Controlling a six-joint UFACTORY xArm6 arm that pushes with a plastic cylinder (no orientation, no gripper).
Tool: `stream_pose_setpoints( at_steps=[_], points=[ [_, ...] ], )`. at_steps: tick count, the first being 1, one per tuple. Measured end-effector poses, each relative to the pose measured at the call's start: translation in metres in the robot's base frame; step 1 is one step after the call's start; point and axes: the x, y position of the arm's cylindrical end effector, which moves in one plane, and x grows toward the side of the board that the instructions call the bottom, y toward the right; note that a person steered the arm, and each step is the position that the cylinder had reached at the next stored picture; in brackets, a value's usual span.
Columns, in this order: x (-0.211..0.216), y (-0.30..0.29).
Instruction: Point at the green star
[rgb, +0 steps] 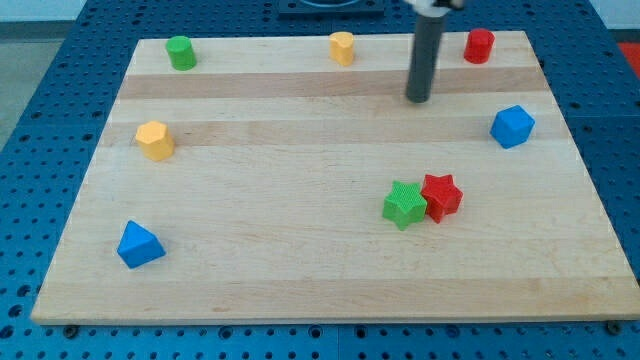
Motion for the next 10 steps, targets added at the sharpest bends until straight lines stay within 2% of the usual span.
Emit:
stream_pose_setpoints(
  at_steps=[1, 3, 5, 7, 10],
  points=[
    [-0.011, 0.049],
    [-0.067, 0.117],
    [-0.124, 0.115],
    [-0.108, 0.084],
    [-0.048, 0.057]
  ],
)
